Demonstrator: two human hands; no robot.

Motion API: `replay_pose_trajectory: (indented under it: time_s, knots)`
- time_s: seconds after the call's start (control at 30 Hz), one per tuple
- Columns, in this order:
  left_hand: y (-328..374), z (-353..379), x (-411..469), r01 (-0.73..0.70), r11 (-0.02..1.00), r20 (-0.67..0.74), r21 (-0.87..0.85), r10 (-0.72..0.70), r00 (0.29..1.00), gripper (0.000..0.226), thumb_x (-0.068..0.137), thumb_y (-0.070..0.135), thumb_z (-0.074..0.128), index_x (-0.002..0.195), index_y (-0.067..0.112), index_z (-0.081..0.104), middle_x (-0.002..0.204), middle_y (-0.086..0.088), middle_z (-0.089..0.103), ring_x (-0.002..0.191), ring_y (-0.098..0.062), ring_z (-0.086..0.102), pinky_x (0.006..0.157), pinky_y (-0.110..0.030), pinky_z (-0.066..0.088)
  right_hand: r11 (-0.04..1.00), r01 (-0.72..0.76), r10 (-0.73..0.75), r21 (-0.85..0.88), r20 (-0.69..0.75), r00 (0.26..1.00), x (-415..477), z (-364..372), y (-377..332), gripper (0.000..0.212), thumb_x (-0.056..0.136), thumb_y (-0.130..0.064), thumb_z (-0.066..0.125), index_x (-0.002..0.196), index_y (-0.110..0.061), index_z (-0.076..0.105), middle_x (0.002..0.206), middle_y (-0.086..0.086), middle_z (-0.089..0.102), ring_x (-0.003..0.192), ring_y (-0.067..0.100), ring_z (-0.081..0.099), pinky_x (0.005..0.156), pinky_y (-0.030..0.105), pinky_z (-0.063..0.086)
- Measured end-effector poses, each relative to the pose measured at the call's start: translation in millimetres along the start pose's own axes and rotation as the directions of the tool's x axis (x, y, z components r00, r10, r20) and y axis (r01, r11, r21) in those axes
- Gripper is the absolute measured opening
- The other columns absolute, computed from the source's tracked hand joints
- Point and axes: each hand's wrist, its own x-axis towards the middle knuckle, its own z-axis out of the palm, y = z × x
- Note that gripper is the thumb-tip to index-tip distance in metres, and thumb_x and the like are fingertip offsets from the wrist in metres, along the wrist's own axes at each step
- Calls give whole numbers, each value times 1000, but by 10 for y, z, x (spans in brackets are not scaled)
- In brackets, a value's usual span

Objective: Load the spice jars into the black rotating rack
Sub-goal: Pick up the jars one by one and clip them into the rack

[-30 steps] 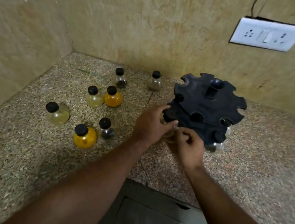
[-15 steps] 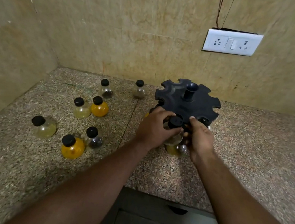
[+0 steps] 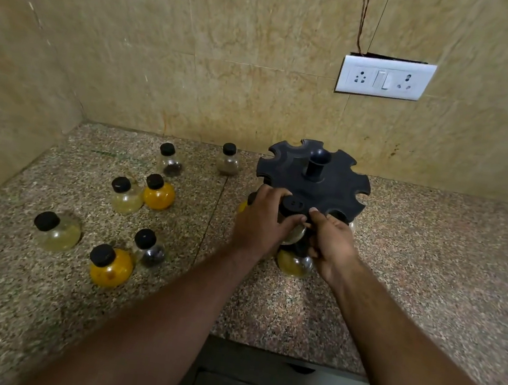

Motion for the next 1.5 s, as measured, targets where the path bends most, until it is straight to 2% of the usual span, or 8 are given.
replay_pose_trajectory:
  time_s: [0.2,0.53,0.73,0.8,0.97,1.1,1.23,1.5]
  knots:
    - [-30,14,-9,42,998,-40,-44,-44,998,55,87,55,67,130,22,56,126,1,53,108,-17,59,73,-28,46,1000,-19,19,-5,-28,999,-85,97,-23,26,104,-29,54,80,-17,55,56,5,47,37,14,33,34,22,26]
    - [-479,-206,-113,338,926,-140,-170,-363,921,48,98,43,56,138,17,57,135,-7,60,121,-22,57,93,-33,46,945,80,-11,-317,214,977,-287,480,409,34,105,-31,48,97,-14,76,73,6,65,52,14,51,47,27,37]
    - [-899,-218,-677,578,733,-142,-359,-655,742,45,97,44,57,130,14,60,126,-6,67,114,-23,63,89,-32,50,653,314,-71,-689,358,931,-215,778,886,25,100,-30,57,79,-20,65,79,4,70,57,16,63,57,32,53]
    - [-1038,-222,-871,649,664,-151,-371,-733,663,45,98,42,56,129,10,61,124,-8,68,113,-27,64,86,-32,48,548,366,-38,-752,414,909,-206,863,1031,12,98,-32,58,95,-25,68,87,1,70,78,23,68,73,38,57]
    - [-1279,-313,-1299,703,579,-257,-413,-815,520,54,96,36,63,142,11,48,137,-10,58,124,-29,56,96,-36,46,316,432,65,-845,473,878,-246,1138,1330,48,93,-43,58,137,-26,53,133,11,60,117,31,60,92,40,52]
    - [-1400,-389,-1373,683,612,-323,-397,-790,520,70,91,36,69,148,10,40,145,-13,49,127,-28,53,97,-32,43,51,483,155,-874,485,861,-222,1248,1568,80,90,-56,56,157,-28,21,162,15,24,145,41,30,110,55,36]
    - [-1483,-489,-1271,666,633,-331,-395,-774,540,70,89,31,73,147,11,39,143,-13,48,126,-27,54,95,-30,45,-13,454,277,-891,433,858,-189,1284,1725,104,83,-71,59,158,-37,-5,169,11,-6,152,46,-1,113,74,18]
    - [-1667,-653,-1117,629,734,-331,-254,-677,657,66,96,28,66,154,19,35,148,-5,42,127,-13,46,90,-11,30,-129,476,301,-870,423,855,-178,1406,1897,112,75,-84,56,156,-44,-11,166,12,-23,148,52,-18,108,82,7]
